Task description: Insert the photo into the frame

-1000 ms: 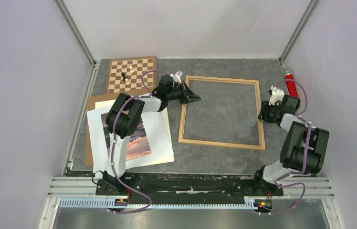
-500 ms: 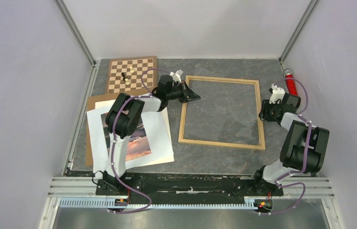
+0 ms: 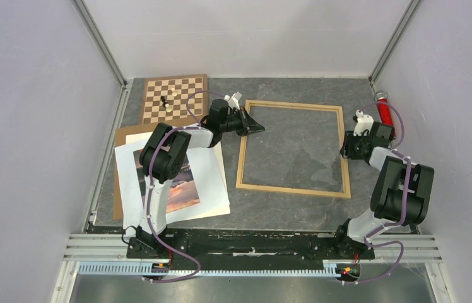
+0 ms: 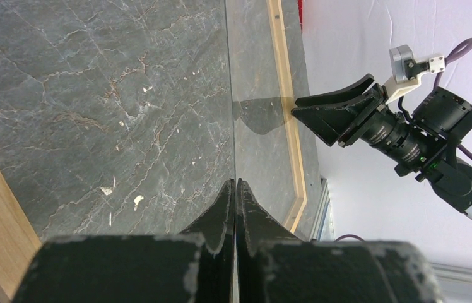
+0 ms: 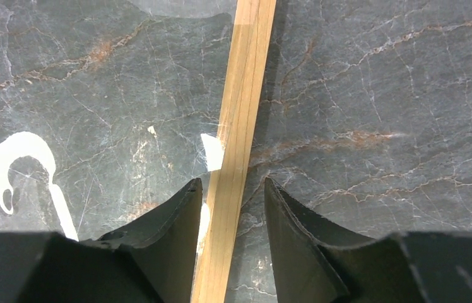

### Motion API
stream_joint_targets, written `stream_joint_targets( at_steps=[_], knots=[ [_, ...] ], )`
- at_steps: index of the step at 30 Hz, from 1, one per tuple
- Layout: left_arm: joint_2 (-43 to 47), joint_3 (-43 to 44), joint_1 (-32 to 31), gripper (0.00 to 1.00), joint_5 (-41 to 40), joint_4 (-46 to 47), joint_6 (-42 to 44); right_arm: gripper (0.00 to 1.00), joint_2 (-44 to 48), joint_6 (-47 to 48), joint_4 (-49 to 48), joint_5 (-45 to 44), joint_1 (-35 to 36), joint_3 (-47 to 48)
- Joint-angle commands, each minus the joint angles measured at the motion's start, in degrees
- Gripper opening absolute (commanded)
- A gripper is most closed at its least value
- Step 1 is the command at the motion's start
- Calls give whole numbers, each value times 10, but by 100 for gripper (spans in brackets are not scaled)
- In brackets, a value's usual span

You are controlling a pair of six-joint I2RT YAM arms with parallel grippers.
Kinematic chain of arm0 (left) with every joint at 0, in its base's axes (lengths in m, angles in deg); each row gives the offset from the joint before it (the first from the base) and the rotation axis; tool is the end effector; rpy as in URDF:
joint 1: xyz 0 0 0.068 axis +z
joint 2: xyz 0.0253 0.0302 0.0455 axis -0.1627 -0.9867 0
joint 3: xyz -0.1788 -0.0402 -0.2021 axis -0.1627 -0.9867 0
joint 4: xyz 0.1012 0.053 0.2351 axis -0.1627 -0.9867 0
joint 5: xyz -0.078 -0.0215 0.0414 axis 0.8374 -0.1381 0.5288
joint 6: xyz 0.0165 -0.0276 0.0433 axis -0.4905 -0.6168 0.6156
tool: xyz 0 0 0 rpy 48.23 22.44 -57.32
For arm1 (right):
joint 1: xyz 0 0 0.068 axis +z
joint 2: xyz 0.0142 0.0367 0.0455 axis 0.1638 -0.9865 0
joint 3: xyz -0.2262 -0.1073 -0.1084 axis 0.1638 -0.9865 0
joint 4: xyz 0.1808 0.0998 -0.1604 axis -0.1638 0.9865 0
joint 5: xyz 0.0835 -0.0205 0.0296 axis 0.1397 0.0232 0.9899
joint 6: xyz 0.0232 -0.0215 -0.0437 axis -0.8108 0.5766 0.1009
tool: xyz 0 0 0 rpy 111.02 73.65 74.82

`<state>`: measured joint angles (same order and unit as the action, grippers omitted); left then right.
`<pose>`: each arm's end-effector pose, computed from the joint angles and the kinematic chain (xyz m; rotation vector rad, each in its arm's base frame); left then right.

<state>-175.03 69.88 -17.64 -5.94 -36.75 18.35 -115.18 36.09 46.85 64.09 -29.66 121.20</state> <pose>0.4097 -0.2332 0.1451 0.0194 2.1728 -1.5010 0.2907 -0.0945 0.1572 -0.0450 2.3645 0.1195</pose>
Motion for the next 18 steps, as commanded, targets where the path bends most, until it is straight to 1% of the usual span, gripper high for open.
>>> stream_joint_targets(
  at_steps=[1,18],
  knots=[
    [17,13,1,2,-5,30,25,44,-2,1,-28,-7,5,23],
    [14,21,2,2,-12,22,30,44,-11,1,-27,-14,10,31]
  ],
)
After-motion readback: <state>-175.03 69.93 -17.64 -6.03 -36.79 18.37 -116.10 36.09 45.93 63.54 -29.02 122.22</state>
